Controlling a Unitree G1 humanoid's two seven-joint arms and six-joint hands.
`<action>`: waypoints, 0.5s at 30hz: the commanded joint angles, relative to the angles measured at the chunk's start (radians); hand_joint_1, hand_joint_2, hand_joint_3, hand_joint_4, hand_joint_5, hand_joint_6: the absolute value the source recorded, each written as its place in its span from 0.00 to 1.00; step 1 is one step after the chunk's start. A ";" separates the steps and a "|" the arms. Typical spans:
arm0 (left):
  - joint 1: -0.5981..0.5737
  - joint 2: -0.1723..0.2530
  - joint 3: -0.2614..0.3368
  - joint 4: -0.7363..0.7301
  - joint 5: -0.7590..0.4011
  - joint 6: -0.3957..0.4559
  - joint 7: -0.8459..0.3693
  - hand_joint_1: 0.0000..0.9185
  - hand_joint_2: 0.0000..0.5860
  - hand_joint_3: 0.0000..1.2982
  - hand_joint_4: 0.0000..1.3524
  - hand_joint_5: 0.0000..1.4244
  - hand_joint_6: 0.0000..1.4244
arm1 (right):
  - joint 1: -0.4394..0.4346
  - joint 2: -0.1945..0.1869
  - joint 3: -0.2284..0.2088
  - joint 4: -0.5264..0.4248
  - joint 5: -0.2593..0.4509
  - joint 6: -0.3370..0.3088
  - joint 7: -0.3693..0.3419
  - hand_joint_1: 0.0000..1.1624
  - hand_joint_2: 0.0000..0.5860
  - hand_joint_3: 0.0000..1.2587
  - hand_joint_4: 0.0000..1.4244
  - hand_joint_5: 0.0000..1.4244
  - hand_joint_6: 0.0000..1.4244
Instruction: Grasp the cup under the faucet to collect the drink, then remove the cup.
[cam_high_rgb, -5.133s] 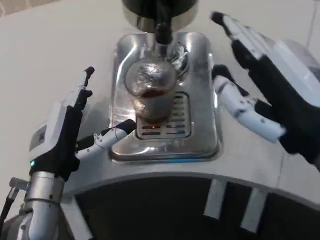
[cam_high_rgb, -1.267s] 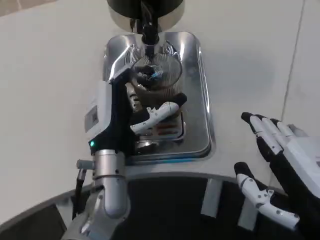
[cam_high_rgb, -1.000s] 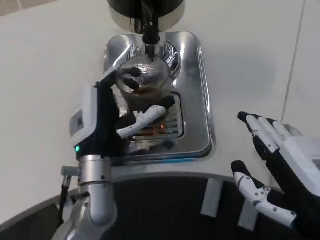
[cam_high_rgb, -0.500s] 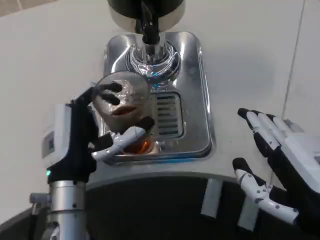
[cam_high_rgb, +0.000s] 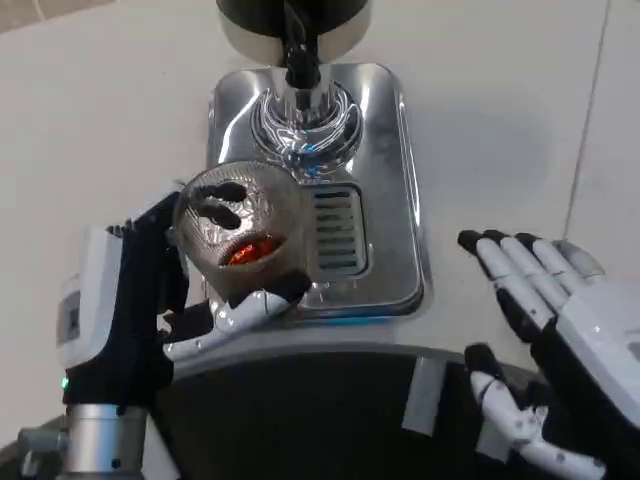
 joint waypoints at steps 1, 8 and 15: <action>0.035 0.015 0.015 -0.073 -0.008 -0.064 -0.024 0.77 0.08 0.88 0.86 0.96 1.00 | 0.051 -0.011 -0.015 0.004 0.011 -0.062 -0.045 0.08 1.00 0.00 0.00 0.00 0.00; 0.109 0.022 0.031 -0.166 -0.014 -0.115 -0.078 0.77 0.07 0.88 0.86 0.96 1.00 | 0.130 -0.028 -0.069 -0.016 0.027 -0.170 -0.116 0.08 1.00 0.00 0.00 0.00 0.00; 0.175 0.008 0.038 -0.213 -0.028 -0.131 -0.128 0.77 0.06 0.88 0.86 0.96 1.00 | 0.224 -0.020 -0.124 -0.027 0.059 -0.248 -0.156 0.08 1.00 0.00 0.00 0.00 0.00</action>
